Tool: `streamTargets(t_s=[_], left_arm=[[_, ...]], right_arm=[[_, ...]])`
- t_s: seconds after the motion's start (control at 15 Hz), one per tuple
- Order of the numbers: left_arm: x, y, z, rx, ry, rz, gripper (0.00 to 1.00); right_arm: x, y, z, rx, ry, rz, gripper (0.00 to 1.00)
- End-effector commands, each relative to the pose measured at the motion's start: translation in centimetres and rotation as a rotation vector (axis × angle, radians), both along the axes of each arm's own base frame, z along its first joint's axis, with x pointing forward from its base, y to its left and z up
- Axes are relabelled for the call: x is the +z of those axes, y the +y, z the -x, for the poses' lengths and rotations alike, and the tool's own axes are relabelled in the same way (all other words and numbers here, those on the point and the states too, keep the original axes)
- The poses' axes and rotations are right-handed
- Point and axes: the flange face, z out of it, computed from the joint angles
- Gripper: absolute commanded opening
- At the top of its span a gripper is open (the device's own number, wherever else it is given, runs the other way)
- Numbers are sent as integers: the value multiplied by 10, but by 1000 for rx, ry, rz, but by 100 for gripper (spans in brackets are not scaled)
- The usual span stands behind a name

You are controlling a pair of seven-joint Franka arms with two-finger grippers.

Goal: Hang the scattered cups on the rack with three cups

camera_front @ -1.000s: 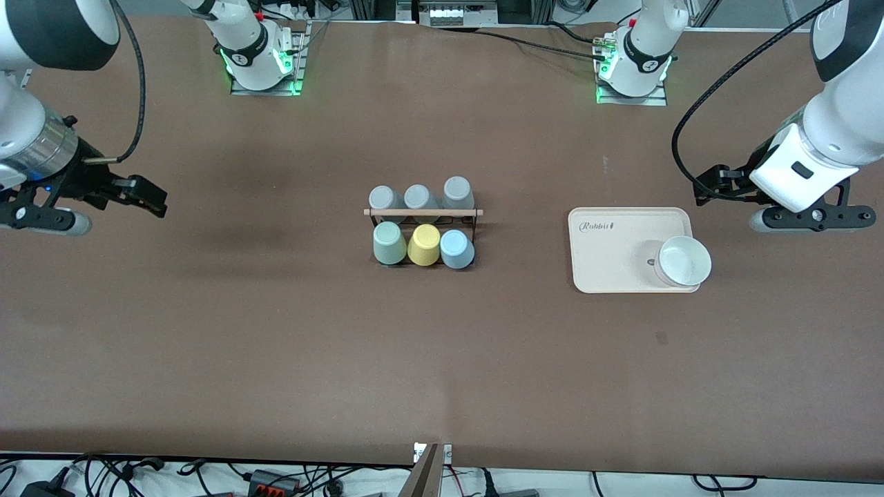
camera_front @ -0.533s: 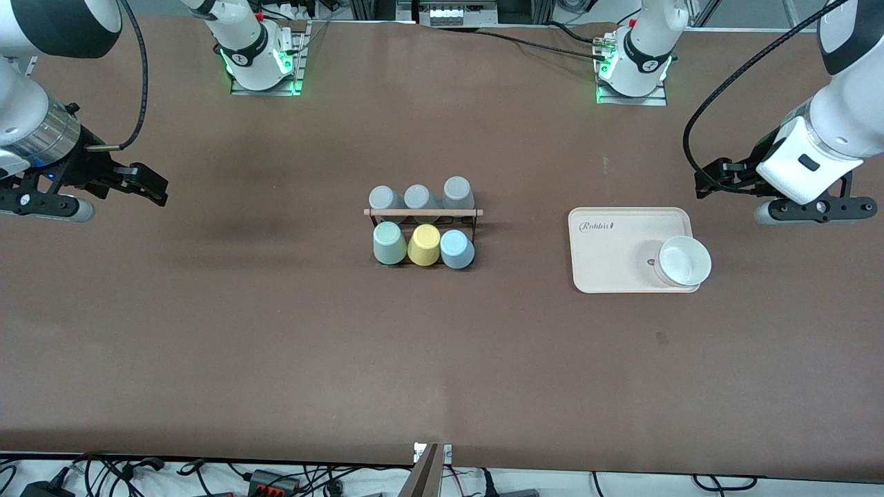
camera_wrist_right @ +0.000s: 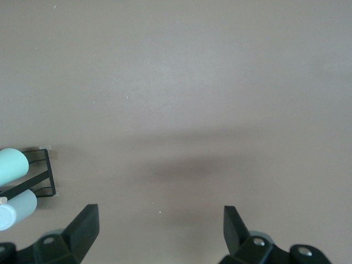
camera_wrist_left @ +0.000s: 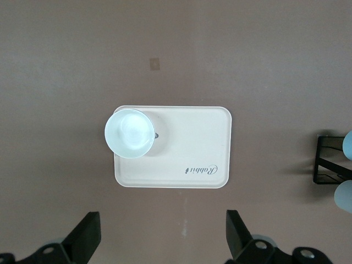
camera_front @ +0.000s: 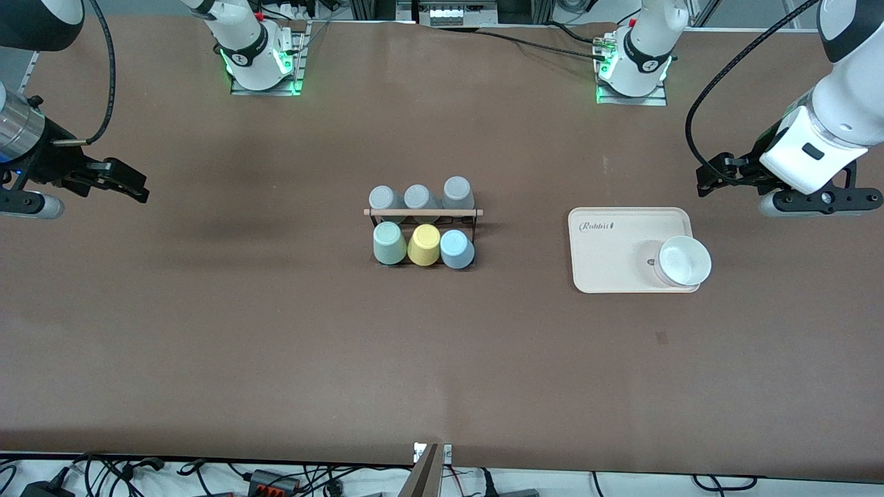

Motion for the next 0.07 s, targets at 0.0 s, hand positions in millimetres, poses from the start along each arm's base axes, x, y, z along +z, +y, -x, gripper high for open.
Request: streamTargets(t_s=[0.0], left_arm=[[7, 3, 1, -12, -16, 20, 100]], right_arm=[[9, -1, 0, 28, -3, -19, 100]])
